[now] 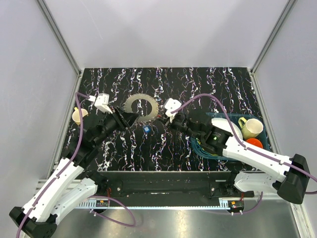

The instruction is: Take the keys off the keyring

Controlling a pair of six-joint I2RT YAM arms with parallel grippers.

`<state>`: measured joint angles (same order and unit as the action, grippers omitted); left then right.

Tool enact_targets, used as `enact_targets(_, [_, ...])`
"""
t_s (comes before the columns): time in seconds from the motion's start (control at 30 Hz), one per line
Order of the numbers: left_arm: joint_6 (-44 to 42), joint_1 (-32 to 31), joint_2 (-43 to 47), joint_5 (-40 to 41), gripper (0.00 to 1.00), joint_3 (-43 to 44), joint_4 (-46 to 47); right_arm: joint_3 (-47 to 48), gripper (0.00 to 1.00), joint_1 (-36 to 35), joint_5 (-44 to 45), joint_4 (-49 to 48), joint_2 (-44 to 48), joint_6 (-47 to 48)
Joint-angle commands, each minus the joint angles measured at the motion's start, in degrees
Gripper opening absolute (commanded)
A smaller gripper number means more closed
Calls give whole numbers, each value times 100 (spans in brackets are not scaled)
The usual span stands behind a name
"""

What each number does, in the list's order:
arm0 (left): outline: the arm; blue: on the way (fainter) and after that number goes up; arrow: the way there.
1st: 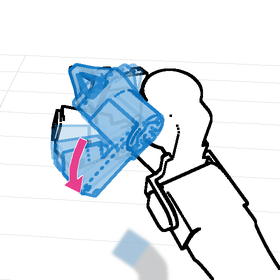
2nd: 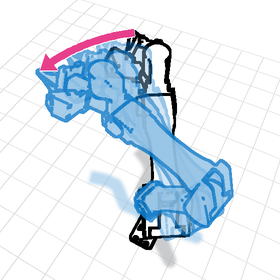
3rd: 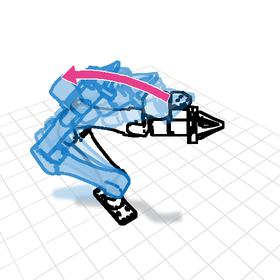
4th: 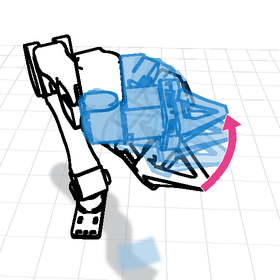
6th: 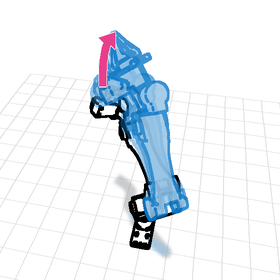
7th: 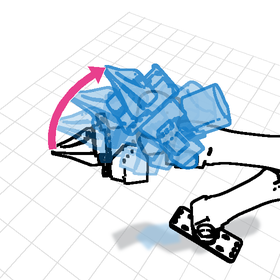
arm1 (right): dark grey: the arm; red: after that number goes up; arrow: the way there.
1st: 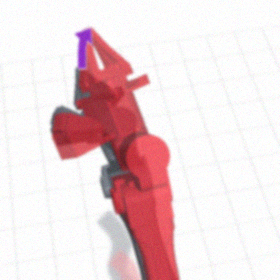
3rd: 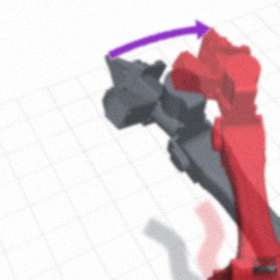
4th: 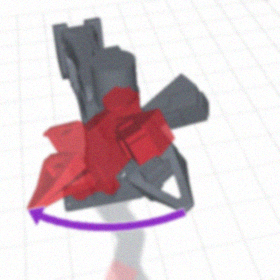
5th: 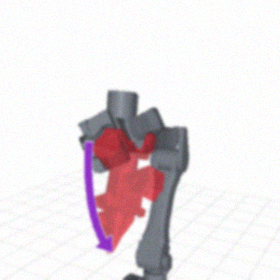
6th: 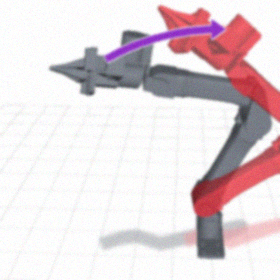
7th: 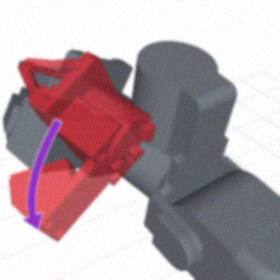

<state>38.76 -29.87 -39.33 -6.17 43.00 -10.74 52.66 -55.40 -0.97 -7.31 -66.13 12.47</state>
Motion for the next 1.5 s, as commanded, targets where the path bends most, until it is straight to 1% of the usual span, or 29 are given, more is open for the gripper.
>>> enact_targets(0.0, [-640, 60, 329, 328, 46, 199, -288, 376, 0, 38, 159, -95, 311, 431])
enact_targets(0.13, [-1221, 60, 400, 292, 51, 392, -629, 499, 0, 38, 159, 194, 258, 668])
enact_targets(0.27, [-1748, 60, 347, -32, 52, 638, -754, 718, 0, 38, 115, 388, 162, 661])
enact_targets(0.3, [-1802, 60, 347, -76, 53, 674, -745, 719, 0, 38, -50, 388, 162, 617])
enact_targets(0.47, [-2311, 60, 339, -779, 54, 911, -579, 562, 0, 38, -219, 441, 319, 432])
enact_targets(0.6, [-2531, 60, 251, -1516, 54, 903, -359, 236, 0, 38, -534, 275, 636, 659])
enact_targets(0.67, [-2532, 51, 181, -1772, 54, 877, -174, 200, 0, 38, -658, 318, 759, 757])
enact_targets(0.77, [-2356, 60, 198, -2141, 52, 719, 168, 445, 0, 38, -895, 686, 838, 941])
enact_targets(0.8, [-2304, 60, 276, -2412, 52, 640, 334, 507, 0, 38, -1148, 1061, 865, 1107])
enact_targets(0.83, [-2286, 60, 312, -2554, 53, 509, 623, 569, 0, 38, -1333, 1213, 891, 1222])
enact_targets(0.87, [-2268, 60, 338, -2825, 53, 464, 748, 726, 0, 38, -1727, 1406, 882, 1379])
enact_targets(0.9, [-2277, 60, 356, -2950, 53, 429, 897, 841, 0, 46, -1905, 1913, 848, 1686])
enact_targets(0.97, [-2285, 60, 347, -3353, 53, 393, 995, 1236, 0, 38, -2256, 2486, 725, 2064])
enact_targets(1.0, [-2294, 60, 321, -3503, 53, 393, 1047, 1333, 0, 38, -2302, 2854, 698, 2249])
enact_targets(1.03, [-2294, 60, 312, -3635, 53, 384, 1057, 1491, 0, 38, -2328, 2989, 680, 2329])
enact_targets(1.17, [-2242, 60, 303, -4250, 53, 314, 1416, 1668, 0, 46, -2731, 3297, 873, 2698])
enact_targets(1.23, [-2049, 60, 329, -4392, 53, 113, 1995, 1764, 0, 46, -2882, 3367, 952, 2796])
enact_targets(1.27, [-1770, 60, 330, -4558, 53, 33, 2249, 1800, 0, 38, -2987, 3464, 970, 2909])
enact_targets(1.3, [-1619, 60, 312, -4664, 53, -98, 2722, 1852, 0, 38, -2996, 3525, 970, 2962])
enact_targets(1.33, [-1365, 60, 269, -4752, 53, -151, 2901, 1957, 0, 38, -2996, 3587, 935, 3015])
enact_targets(1.4, [-1223, 51, 216, -4945, 53, -222, 3138, 2054, 0, 38, -2944, 3719, 891, 3130])
enact_targets(1.47, [-1126, 51, 180, -5033, 53, -266, 3175, 2108, 0, 38, -2926, 3728, 865, 3156])
